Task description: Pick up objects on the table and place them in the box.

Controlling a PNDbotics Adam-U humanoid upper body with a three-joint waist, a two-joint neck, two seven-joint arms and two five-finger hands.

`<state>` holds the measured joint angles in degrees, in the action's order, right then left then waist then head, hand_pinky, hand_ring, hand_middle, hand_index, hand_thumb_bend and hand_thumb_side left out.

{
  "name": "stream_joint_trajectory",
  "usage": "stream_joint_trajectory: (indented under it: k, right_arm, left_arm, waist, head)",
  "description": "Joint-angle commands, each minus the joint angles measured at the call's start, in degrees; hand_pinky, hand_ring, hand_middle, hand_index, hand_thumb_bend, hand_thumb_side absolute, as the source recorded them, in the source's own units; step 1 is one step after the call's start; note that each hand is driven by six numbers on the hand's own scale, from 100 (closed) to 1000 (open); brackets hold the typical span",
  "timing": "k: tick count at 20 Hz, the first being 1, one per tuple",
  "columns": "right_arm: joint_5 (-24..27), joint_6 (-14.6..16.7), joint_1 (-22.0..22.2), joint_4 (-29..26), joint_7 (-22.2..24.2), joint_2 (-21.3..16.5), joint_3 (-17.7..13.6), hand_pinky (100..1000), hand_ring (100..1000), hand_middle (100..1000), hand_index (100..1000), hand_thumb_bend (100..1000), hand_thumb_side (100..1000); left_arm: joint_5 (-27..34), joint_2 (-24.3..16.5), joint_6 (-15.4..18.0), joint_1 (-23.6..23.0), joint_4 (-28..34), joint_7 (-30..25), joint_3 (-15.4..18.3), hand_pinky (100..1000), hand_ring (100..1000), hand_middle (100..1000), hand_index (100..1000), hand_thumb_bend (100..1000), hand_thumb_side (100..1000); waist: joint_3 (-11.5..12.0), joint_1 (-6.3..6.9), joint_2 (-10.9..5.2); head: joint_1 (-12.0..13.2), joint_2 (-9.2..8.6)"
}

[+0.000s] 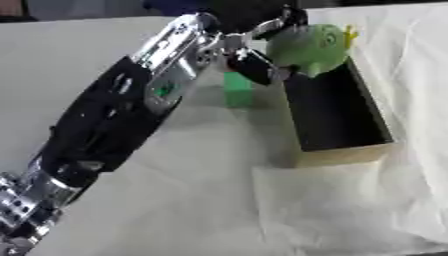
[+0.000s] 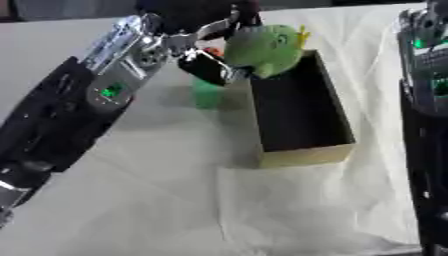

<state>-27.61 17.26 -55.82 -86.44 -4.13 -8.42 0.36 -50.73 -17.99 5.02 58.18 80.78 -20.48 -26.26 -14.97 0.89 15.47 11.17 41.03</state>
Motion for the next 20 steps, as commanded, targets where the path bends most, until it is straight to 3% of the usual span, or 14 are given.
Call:
stream_joint_trajectory:
  k: [1, 8, 10, 12, 15, 18, 19, 20]
  right_arm:
    - [0.45, -0.02, -1.63, -1.84, 0.16, 0.15, -0.09, 839, 786, 688, 793, 100, 1000]
    - [0.85, -0.45, -1.66, -2.92, 0.38, 0.70, -0.16, 840, 785, 687, 792, 100, 1000]
    - [0.98, -0.58, -1.58, -3.16, 0.42, 0.75, -0.22, 840, 785, 687, 792, 100, 1000]
    - [1.08, -0.68, -1.50, -3.36, 0.43, 0.79, -0.28, 840, 785, 687, 792, 100, 1000]
    - [1.21, -0.85, -1.34, -3.51, 0.41, 0.75, -0.40, 840, 785, 686, 791, 100, 1000]
    - [1.33, -0.94, -1.21, -3.64, 0.41, 0.69, -0.48, 840, 785, 686, 791, 100, 1000]
    - [1.35, -0.97, -1.18, -3.66, 0.42, 0.68, -0.49, 840, 784, 685, 791, 100, 1000]
    - [1.40, -1.03, -1.01, -3.67, 0.41, 0.63, -0.56, 841, 784, 685, 791, 100, 1000]
  left_arm:
    - [-2.74, 1.41, 2.35, 2.04, -3.33, 1.55, 0.40, 409, 469, 453, 655, 100, 249]
    - [-8.20, 4.00, 6.16, 2.92, -8.91, 4.86, 0.05, 421, 481, 468, 660, 100, 239]
    - [-9.37, 4.40, 7.04, 2.99, -9.76, 5.30, -0.11, 452, 502, 491, 686, 116, 291]
    - [-10.39, 4.68, 7.72, 3.00, -10.26, 5.33, -0.15, 519, 548, 542, 734, 187, 354]
    - [-11.67, 5.06, 7.96, 2.87, -10.88, 5.05, 0.05, 601, 616, 620, 808, 329, 545]
    - [-12.59, 5.24, 7.67, 2.74, -11.19, 5.03, 0.21, 605, 621, 625, 813, 339, 573]
    - [-12.75, 5.25, 7.63, 2.72, -11.25, 5.07, 0.25, 673, 696, 704, 873, 460, 718]
    - [-13.12, 5.04, 7.20, 2.67, -11.32, 5.08, 0.72, 687, 713, 722, 886, 491, 739]
  waist:
    - [-0.48, -0.07, -0.69]
    - [-1.46, 0.49, 0.01]
    - [-1.62, 0.53, 0.07]
    - [-1.72, 0.53, 0.09]
    - [-1.81, 0.51, 0.10]
    - [-1.83, 0.51, 0.09]
    - [-1.82, 0.52, 0.09]
    - [-1.78, 0.56, 0.03]
  head:
    - [0.64, -1.05]
    - [1.18, -1.32]
    - [1.25, -1.36]
    - [1.32, -1.37]
    - [1.38, -1.40]
    - [1.41, -1.36]
    - [1.40, -1.35]
    - [1.34, -1.28]
